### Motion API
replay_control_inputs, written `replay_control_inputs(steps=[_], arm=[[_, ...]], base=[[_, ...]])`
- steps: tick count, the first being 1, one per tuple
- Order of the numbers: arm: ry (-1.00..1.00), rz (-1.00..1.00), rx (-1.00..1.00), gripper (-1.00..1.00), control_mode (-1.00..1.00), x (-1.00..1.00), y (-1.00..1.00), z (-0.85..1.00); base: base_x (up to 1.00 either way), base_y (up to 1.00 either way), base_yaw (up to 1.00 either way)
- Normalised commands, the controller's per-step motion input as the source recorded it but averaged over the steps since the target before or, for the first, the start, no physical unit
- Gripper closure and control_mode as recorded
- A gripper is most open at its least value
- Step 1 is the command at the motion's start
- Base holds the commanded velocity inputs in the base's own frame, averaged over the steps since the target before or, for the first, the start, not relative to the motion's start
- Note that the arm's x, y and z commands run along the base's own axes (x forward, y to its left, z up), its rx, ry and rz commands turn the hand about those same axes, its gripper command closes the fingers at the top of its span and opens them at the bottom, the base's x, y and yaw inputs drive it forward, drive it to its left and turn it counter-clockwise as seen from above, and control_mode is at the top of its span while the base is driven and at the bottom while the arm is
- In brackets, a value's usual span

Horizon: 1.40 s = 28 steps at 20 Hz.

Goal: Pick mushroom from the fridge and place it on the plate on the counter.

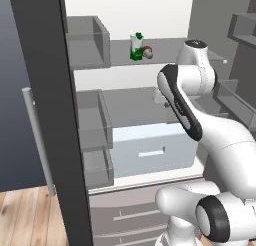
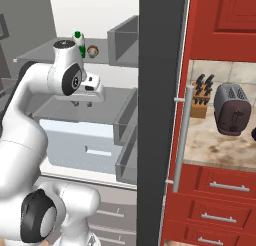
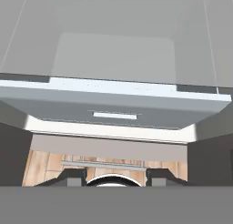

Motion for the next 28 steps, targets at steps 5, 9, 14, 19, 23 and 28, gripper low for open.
replay_control_inputs(steps=[5,9,14,19,23,28], arm=[[0.00,0.00,0.00,-1.00,-1.00,0.00,-0.01,0.05],[-0.07,0.00,0.00,-1.00,-1.00,0.00,-0.03,0.32],[-0.11,0.01,0.00,-1.00,-1.00,0.00,0.00,0.58],[-0.09,0.02,0.00,-1.00,-1.00,0.01,0.00,0.57],[-0.06,0.05,0.00,-1.00,-1.00,0.07,0.00,0.33],[-0.09,0.06,0.00,-1.00,-1.00,0.19,0.00,0.12]], base=[[0.00,0.00,0.00],[0.00,0.00,0.00],[0.00,0.00,0.00],[0.00,0.00,0.00],[0.00,0.00,0.00],[0.00,0.00,0.00]])
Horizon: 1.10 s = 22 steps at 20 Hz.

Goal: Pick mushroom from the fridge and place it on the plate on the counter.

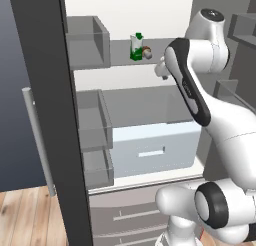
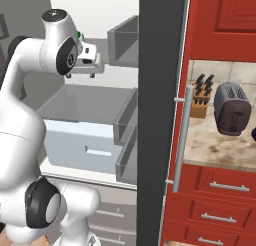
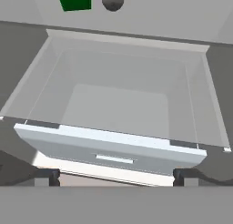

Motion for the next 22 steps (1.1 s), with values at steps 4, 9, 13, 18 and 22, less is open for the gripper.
replay_control_inputs(steps=[4,9,13,18,22], arm=[[-0.17,0.10,0.00,-1.00,-1.00,0.24,0.00,0.14],[-0.22,0.09,0.00,-1.00,-1.00,0.16,0.00,0.08],[-0.16,0.09,0.00,-1.00,-1.00,0.15,0.00,0.11],[-0.05,0.06,0.00,-1.00,-1.00,0.29,0.00,0.27],[0.00,0.02,0.00,-1.00,-1.00,0.44,0.00,0.26]], base=[[0.00,0.00,0.00],[0.00,0.00,0.00],[0.00,0.00,0.00],[0.00,0.00,0.00],[0.00,0.00,0.00]])
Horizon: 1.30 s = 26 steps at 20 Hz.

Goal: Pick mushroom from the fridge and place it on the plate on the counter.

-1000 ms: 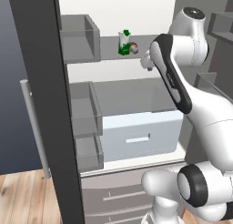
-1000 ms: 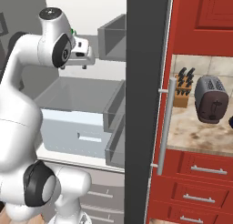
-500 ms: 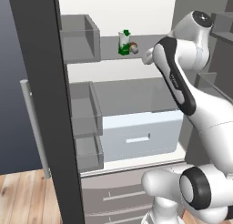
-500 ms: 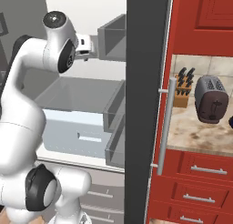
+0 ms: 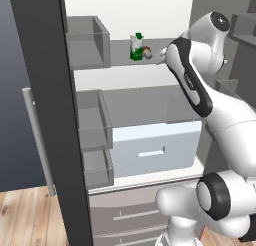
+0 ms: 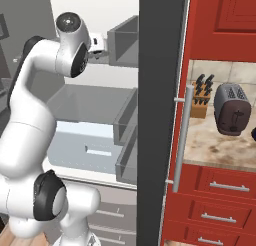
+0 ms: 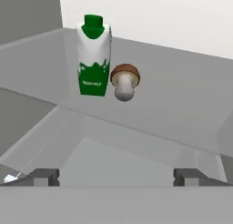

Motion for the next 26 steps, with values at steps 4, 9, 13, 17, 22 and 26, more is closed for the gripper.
replay_control_inputs(steps=[4,9,13,17,22,26], arm=[[0.00,0.00,0.00,-1.00,-1.00,0.43,0.01,0.02],[0.00,0.00,0.00,-1.00,-1.00,0.40,0.03,0.00],[0.00,0.00,0.00,-1.00,-1.00,0.42,0.07,0.00],[0.00,0.03,0.00,-1.00,-1.00,0.31,0.08,0.00],[0.00,0.04,0.00,-1.00,-1.00,0.32,0.10,-0.09],[0.00,0.04,0.00,-1.00,-1.00,0.23,0.09,-0.25]], base=[[0.00,0.00,0.00],[0.00,0.00,0.00],[0.00,0.00,0.00],[0.00,0.00,0.00],[0.00,0.00,0.00],[0.00,0.00,0.00]])
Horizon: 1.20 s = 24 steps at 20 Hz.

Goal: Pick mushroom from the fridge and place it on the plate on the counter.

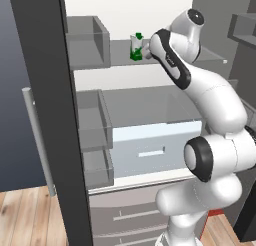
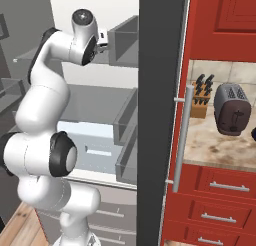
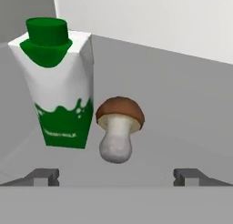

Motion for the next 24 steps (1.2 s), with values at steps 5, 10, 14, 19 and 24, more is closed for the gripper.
replay_control_inputs(steps=[5,10,14,19,24], arm=[[0.00,0.05,0.00,-1.00,-1.00,0.25,0.04,-0.20],[0.00,0.02,0.00,-1.00,-1.00,0.34,0.05,-0.03],[0.01,0.01,0.00,-1.00,-1.00,0.30,0.03,0.00],[0.01,0.02,0.00,-1.00,-1.00,0.18,0.01,0.00],[0.00,0.03,0.00,1.00,-1.00,0.01,0.02,-0.12]], base=[[0.00,0.00,0.00],[0.00,0.00,0.00],[0.00,0.00,0.00],[0.00,0.00,0.00],[0.00,0.00,0.00]])
